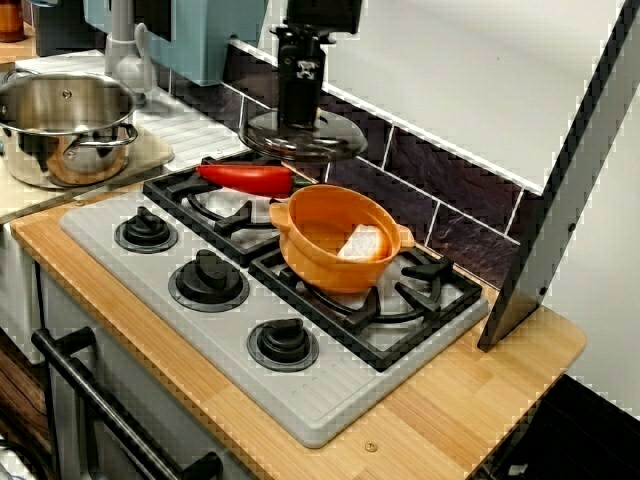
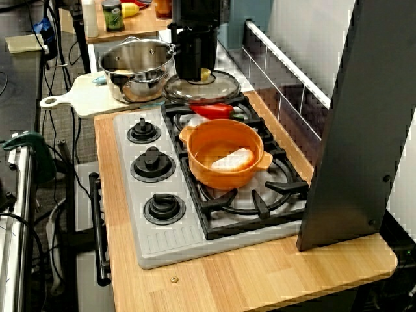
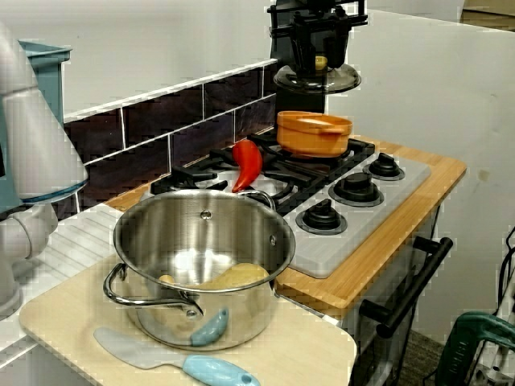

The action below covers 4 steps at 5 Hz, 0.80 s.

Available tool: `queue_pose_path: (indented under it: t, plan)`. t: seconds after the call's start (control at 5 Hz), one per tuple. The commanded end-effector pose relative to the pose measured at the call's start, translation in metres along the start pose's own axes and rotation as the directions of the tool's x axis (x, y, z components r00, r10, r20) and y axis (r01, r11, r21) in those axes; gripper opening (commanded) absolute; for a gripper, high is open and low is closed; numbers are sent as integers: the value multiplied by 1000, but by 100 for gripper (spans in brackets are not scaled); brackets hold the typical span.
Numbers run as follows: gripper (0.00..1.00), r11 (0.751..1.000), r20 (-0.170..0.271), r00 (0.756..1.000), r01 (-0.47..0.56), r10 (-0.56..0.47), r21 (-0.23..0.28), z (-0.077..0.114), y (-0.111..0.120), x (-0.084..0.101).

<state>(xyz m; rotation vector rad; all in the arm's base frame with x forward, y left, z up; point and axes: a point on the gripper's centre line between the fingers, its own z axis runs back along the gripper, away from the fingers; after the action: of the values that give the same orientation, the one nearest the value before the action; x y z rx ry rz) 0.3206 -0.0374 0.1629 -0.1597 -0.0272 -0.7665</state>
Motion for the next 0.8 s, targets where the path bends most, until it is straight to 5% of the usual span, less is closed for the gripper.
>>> queue_pose_path:
  t: [0.0,0.6]
  plan:
    - [0,999,80,997,17,-21,50,40,2,-15]
    - [0,999,83,996,10,-14,38,54,6,-28]
